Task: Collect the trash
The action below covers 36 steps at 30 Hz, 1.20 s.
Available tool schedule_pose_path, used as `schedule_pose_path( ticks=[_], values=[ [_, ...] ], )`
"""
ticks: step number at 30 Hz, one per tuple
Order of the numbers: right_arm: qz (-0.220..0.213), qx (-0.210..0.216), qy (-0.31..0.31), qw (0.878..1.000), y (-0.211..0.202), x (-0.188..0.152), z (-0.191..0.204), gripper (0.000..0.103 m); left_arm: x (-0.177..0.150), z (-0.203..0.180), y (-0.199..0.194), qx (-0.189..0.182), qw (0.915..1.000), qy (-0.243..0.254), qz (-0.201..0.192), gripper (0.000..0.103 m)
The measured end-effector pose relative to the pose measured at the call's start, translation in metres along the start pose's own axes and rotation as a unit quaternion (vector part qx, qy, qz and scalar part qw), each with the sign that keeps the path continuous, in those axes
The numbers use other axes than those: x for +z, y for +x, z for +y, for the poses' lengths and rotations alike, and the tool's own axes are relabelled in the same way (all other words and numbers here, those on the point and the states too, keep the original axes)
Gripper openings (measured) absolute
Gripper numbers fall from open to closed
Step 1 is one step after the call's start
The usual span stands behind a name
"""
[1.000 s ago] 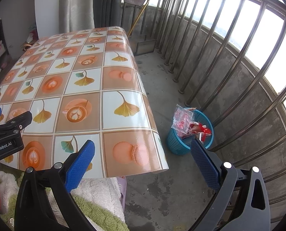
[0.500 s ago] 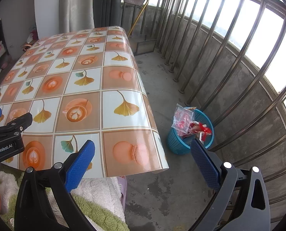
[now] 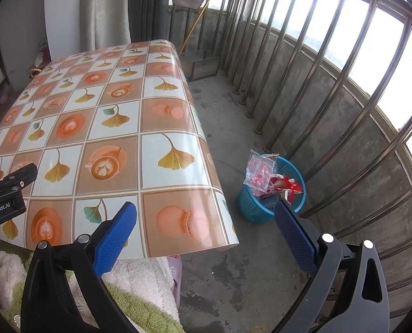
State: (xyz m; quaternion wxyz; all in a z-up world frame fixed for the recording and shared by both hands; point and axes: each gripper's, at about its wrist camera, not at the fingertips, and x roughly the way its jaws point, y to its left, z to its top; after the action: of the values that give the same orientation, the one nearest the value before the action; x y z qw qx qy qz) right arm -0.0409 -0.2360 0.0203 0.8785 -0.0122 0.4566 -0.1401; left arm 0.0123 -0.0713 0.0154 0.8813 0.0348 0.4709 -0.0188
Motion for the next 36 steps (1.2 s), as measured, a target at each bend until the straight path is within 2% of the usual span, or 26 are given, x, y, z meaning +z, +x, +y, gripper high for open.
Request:
schedule_pose_path(
  ticks=[15, 36],
  values=[
    [-0.006, -0.024, 0.009, 1.000, 0.001, 0.003, -0.022, 0.097, 0.007, 0.007, -0.002, 0.006, 1.0000, -0.003, 0.002, 0.094],
    [-0.004, -0.021, 0.004, 1.000, 0.003, -0.002, -0.015, 0.097, 0.007, 0.002, -0.003, 0.007, 1.0000, -0.001, 0.003, 0.094]
  ],
)
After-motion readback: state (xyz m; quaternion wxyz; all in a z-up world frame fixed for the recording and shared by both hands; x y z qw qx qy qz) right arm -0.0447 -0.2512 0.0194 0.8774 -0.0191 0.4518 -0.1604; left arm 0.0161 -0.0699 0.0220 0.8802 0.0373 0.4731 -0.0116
